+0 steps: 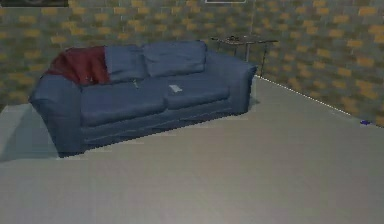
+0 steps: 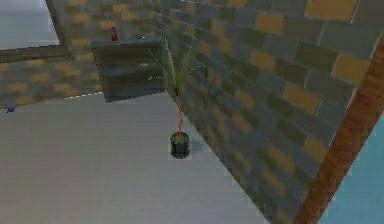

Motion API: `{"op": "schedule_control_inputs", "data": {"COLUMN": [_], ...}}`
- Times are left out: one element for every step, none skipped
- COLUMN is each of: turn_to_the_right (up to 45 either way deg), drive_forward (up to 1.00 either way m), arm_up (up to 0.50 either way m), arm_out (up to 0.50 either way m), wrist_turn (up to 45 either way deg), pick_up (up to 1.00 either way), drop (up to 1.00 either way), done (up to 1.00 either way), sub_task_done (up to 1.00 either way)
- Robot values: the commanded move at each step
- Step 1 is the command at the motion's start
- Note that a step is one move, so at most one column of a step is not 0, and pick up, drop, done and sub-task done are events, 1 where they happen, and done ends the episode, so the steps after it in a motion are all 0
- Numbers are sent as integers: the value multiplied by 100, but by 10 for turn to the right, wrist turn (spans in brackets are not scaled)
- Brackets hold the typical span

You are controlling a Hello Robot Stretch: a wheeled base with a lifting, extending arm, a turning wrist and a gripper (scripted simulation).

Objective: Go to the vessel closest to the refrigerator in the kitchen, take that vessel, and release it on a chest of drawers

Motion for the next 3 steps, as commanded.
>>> {"op": "schedule_control_inputs", "data": {"turn_to_the_right": [-420, 0, -450], "drive_forward": [0, 60, 0], "arm_up": [0, 0, 0], "arm_out": [0, 0, 0], "wrist_turn": [0, 0, 0], "pick_up": [0, 0, 0], "drop": [0, 0, 0], "done": [0, 0, 0], "sub_task_done": [0, 0, 0]}}
